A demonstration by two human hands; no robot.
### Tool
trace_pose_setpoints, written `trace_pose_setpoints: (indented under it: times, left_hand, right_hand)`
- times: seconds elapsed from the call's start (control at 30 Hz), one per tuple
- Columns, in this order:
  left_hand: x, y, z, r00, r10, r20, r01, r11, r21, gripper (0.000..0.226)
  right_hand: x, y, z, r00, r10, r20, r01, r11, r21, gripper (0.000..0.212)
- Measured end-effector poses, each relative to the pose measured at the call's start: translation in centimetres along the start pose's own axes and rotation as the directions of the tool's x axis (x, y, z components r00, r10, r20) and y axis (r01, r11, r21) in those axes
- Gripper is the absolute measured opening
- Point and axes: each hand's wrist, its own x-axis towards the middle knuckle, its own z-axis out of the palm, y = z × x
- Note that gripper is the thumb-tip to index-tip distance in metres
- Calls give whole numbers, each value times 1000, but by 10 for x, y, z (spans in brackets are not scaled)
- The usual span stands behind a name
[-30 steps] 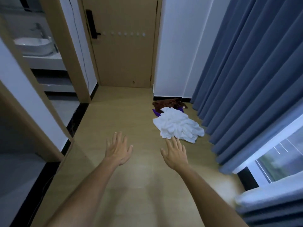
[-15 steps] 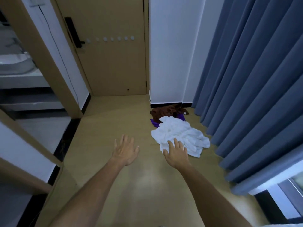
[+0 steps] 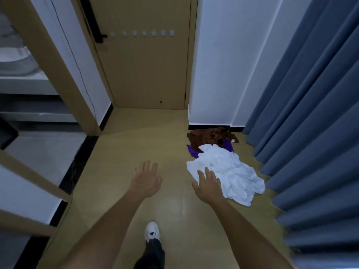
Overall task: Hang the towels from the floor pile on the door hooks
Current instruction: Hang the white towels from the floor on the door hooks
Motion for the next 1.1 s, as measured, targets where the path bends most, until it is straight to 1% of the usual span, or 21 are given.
trace_pose_setpoints:
  times: [0.07,0.1,0.23,0.33,0.4,0.57,0.67,0.73,0.93,1.0,1.03,1.1]
  left_hand:
    - [43,-16,-2,1000,-2,2,2,1000,13,59]
    - [64,-25,-4,1000,4,-6,-4,1000,17,56]
    - [136,-56,-20,1000,19,4,-19,1000,12,57]
    - [183,-70,-29,999,34,41,-35,999,30,55]
    - [207,-69,-32,995,58,79,-62,997,37,59]
    - [271,-44,-37,975,160,155,-165,986,20,62]
    - [314,-20,-38,953,240,182,-246,969,10,55]
    - [345,-4,-40,942,275,191,-282,959,9,56]
    - [441,46,-50,911,347,221,-370,926,71,81]
    - [469,63,-52,895,354,270,-394,913,110,73]
    - [482,71,-50,893,360,269,-401,909,116,72]
    - [509,92,-50,885,383,263,-423,899,116,85]
  right_hand:
    - [36,-9,-5,1000,27,9,-27,1000,-8,55]
    - [54,-14,-8,999,45,10,-45,999,-7,55]
    - [113,-36,-28,995,94,16,-94,996,8,53]
    - [152,-47,-44,994,108,5,-108,994,11,53]
    - [173,-49,-51,991,133,1,-133,991,20,53]
    - [221,-34,-59,974,228,-1,-228,973,47,53]
    - [247,-12,-60,956,293,22,-294,953,69,54]
    - [268,6,-60,936,348,45,-351,932,92,54]
    - [342,55,-54,889,440,131,-457,874,168,54]
    - [361,65,-54,870,460,177,-489,850,198,54]
    - [371,70,-55,864,469,181,-500,839,214,54]
    - [391,84,-62,850,487,198,-524,818,238,54]
